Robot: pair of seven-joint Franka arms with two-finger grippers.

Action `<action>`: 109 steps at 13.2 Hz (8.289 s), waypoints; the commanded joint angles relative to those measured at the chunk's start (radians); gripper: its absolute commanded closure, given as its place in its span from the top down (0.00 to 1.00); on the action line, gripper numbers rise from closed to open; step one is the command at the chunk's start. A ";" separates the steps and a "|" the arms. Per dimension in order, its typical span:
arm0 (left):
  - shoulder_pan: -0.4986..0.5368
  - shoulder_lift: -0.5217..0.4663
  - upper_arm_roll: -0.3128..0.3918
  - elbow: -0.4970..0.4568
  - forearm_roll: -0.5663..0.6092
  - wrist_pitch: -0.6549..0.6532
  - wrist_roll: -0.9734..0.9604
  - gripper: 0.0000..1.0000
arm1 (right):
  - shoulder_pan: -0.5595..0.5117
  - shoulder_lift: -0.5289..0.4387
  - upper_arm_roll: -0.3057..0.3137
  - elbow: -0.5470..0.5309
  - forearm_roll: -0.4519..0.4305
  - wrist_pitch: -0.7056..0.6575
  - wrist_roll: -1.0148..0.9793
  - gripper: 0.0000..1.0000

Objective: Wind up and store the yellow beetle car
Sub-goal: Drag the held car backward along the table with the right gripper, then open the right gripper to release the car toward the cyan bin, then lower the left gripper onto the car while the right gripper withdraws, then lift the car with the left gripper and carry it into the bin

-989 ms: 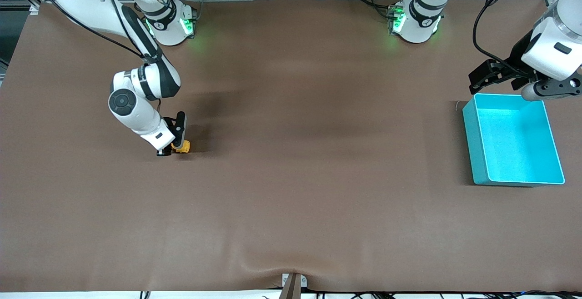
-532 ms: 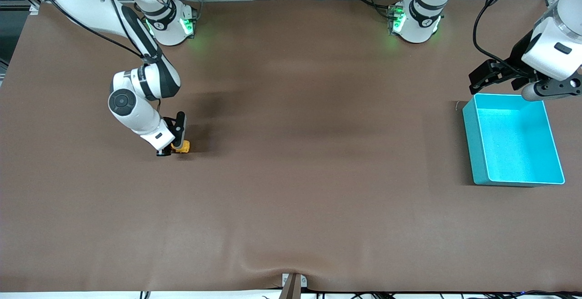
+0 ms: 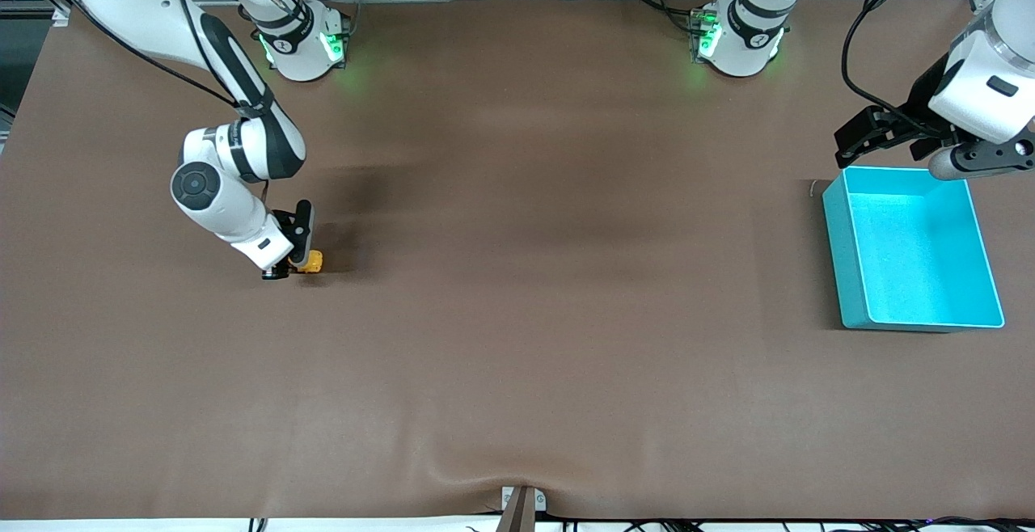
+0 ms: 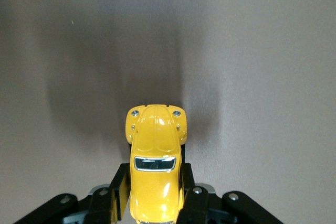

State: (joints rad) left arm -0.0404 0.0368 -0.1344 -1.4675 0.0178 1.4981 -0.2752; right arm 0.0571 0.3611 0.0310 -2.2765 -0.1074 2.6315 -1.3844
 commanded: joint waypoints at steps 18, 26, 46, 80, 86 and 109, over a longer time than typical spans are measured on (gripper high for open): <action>0.013 0.015 -0.002 0.006 -0.036 -0.001 -0.013 1.00 | -0.309 0.134 0.004 0.087 -0.025 0.013 -0.346 0.23; 0.014 0.014 -0.004 0.006 -0.036 -0.001 -0.015 1.00 | -0.396 0.154 0.004 0.115 -0.025 0.013 -0.404 0.26; 0.013 0.014 -0.004 0.006 -0.016 -0.004 -0.009 1.00 | -0.476 0.183 0.004 0.190 -0.020 -0.005 -0.412 0.50; 0.125 0.116 -0.001 -0.615 0.051 0.541 -0.324 1.00 | -0.413 0.138 0.069 0.828 0.295 -0.663 0.003 1.00; 0.142 0.277 0.001 -0.712 0.097 0.832 -0.691 1.00 | -0.341 0.079 0.060 0.914 0.293 -0.720 0.364 1.00; 0.214 0.359 -0.002 -0.706 0.097 0.952 -0.826 0.05 | -0.208 -0.189 0.067 0.887 0.129 -1.031 1.261 1.00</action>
State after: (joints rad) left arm 0.1868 0.4209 -0.1344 -2.1737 0.0934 2.4512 -1.0710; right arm -0.1707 0.2128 0.1005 -1.3674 0.0383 1.6005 -0.1753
